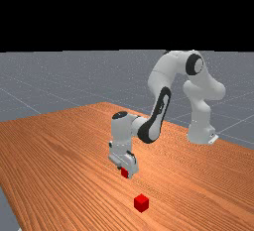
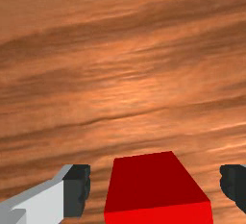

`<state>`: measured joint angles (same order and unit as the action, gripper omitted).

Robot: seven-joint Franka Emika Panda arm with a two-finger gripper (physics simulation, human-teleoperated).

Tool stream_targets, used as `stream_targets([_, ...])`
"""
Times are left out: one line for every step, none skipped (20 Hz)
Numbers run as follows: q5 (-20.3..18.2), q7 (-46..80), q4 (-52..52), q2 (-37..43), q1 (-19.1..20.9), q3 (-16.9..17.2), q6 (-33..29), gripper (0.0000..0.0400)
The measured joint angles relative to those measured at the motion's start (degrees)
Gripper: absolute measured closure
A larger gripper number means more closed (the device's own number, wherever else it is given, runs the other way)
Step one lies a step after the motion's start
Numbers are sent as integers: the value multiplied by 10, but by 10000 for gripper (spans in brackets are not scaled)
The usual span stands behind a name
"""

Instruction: Stack all the cube

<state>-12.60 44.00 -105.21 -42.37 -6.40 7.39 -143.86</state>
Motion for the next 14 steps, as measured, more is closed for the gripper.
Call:
stream_targets([1, 0, -2, -1, -1, 0, -2, 0])
stream_targets([1, 0, -5, 1, -1, 0, -3, 0])
stream_targets([1, -1, -16, 8, -2, 1, -4, 0])
stream_targets([0, -1, -27, 14, -3, 1, -8, 0])
stream_targets([1, -3, -35, 17, -3, 1, -17, 129])
stream_targets([1, -4, -40, 19, -4, 1, -26, 201])
stream_targets([1, -5, -44, 20, -5, 2, -34, 201])
stream_targets([1, -6, -46, 21, -5, 2, -39, 201])
stream_targets([2, -6, -46, 22, -5, 2, -40, 201])
stream_targets([2, -6, -46, 25, -6, 2, -39, 201])
stream_targets([0, -6, -47, 33, -6, 0, -38, 201])
stream_targets([-2, -6, -43, 43, -7, -3, -32, 201])
stream_targets([-1, -3, -32, 50, -10, -6, -21, 201])
stream_targets([0, 0, -18, 55, -17, -12, -7, 201])
